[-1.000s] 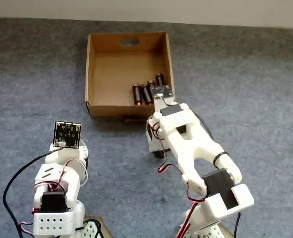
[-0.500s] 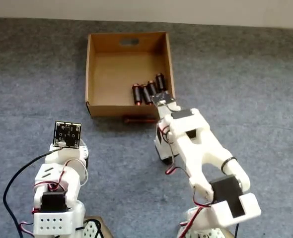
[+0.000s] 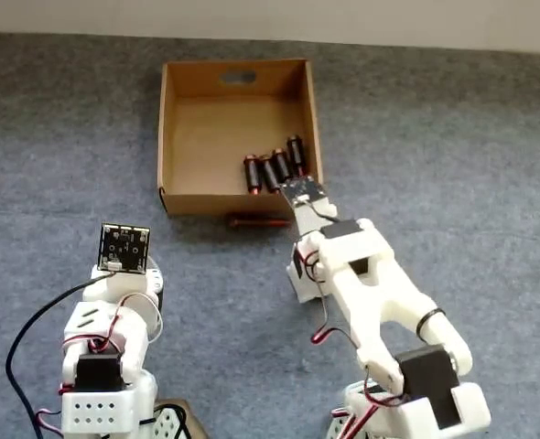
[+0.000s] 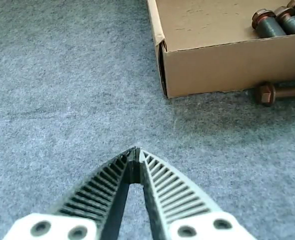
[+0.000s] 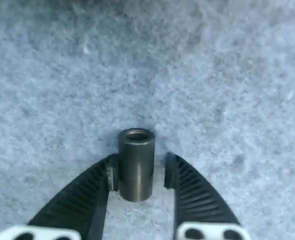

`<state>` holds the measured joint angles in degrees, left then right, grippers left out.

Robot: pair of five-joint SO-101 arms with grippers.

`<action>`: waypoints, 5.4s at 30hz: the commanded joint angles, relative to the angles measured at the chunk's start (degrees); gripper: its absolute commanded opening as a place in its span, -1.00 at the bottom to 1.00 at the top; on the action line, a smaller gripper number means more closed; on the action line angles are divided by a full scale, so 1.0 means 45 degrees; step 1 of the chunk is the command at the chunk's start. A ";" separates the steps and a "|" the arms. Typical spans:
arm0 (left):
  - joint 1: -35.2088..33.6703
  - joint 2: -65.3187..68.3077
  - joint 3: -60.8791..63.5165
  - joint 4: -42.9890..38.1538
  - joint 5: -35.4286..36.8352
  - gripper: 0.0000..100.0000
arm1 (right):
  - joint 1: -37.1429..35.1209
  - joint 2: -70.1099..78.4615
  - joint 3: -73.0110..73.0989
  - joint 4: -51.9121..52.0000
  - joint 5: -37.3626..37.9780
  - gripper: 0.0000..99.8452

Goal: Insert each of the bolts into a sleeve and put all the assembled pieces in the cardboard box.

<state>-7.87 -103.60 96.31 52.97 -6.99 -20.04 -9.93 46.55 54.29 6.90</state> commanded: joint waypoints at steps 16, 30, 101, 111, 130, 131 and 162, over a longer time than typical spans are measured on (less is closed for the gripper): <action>0.0225 0.0107 0.0205 0.0020 -0.0078 -0.97 | -0.0674 -0.1455 0.2647 -0.3429 0.0156 -0.68; 0.0225 0.0107 0.0205 0.0020 -0.0078 -0.97 | -0.0674 -0.1338 0.1866 -0.3565 0.0098 -0.68; 0.0225 0.0107 0.0205 0.0059 -0.0078 -0.97 | -0.0576 -0.2100 0.2256 -0.1026 0.0117 -0.73; 0.0225 0.0068 0.0205 0.0195 -0.0078 -0.97 | -0.0596 -0.0772 0.2315 -0.1807 0.0098 -0.73; 0.0225 0.0107 0.0068 0.0215 -0.1133 -0.97 | 0.0068 -1.1438 0.3253 0.1201 0.0078 -0.99; 0.0225 0.0107 -0.0127 0.0352 -0.1133 -0.97 | 0.0205 -1.2239 0.3585 0.1201 0.0078 -0.99; 0.2432 1.4877 -1.1419 0.2950 -0.2364 -0.88 | 0.2237 -1.9370 0.8410 0.0264 -0.1270 -0.99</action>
<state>-0.13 -46.02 51.65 66.51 -17.45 -10.46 -96.35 84.35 56.84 1.71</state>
